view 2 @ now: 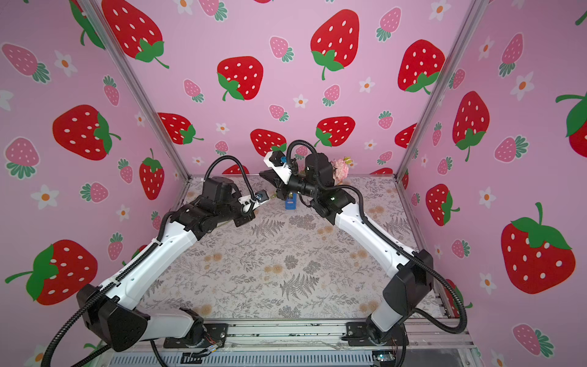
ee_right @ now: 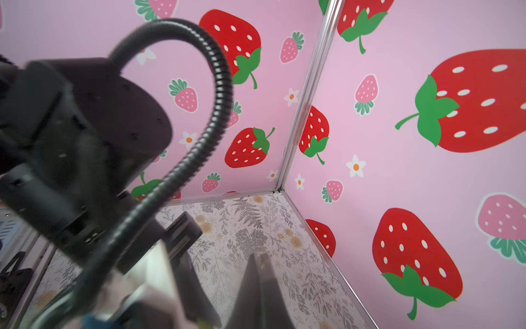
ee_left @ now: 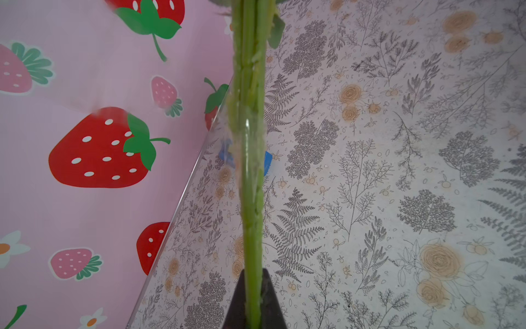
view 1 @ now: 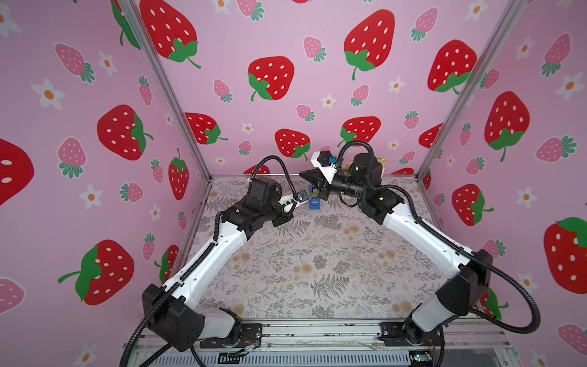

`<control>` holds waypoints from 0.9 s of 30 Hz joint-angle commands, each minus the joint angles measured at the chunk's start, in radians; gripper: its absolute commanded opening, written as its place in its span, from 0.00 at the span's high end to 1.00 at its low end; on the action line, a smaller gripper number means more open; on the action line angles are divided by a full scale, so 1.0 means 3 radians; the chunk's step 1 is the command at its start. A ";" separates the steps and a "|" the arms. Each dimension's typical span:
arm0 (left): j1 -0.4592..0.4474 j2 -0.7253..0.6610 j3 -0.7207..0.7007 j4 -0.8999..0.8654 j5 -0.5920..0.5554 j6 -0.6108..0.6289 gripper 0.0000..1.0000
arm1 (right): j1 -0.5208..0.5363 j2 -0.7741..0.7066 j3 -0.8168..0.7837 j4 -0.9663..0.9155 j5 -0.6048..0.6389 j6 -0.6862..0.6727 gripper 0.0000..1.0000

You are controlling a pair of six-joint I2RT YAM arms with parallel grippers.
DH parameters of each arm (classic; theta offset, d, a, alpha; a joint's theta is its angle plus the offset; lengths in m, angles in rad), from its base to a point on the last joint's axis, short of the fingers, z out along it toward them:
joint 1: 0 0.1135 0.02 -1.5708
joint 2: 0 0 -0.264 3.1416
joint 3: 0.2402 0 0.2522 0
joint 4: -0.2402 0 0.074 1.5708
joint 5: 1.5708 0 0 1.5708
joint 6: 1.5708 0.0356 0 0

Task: Wrap bouquets with tape
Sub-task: Wrap the tape around the bouquet.

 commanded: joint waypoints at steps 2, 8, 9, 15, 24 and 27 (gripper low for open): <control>-0.0173 0.0010 -0.0138 -0.0231 -0.0197 0.0438 1.00 | 0.0005 0.0140 0.0428 -0.0215 0.0611 0.0098 1.00; -0.0310 -0.0020 -0.0134 -0.0134 -0.0357 0.0683 1.00 | -0.0095 0.0558 0.0848 -0.0668 0.1073 0.0165 1.00; -0.0345 -0.0038 -0.0138 -0.0093 -0.0394 0.0731 1.00 | -0.0122 0.0651 0.0951 -0.0778 0.1100 0.0192 1.00; -0.0465 -0.0124 -0.0126 0.0065 -0.0485 0.0891 1.00 | -0.0249 0.1120 0.1466 -0.1357 0.1218 0.0328 1.00; -0.0522 -0.0258 -0.0207 0.0195 -0.0556 0.1004 1.00 | -0.0286 0.1217 0.1470 -0.1636 0.1121 -0.0020 0.94; -0.0521 -0.0272 -0.0233 0.0192 -0.0547 0.0963 1.00 | -0.0286 0.1193 0.1594 -0.1620 0.1173 0.0049 0.65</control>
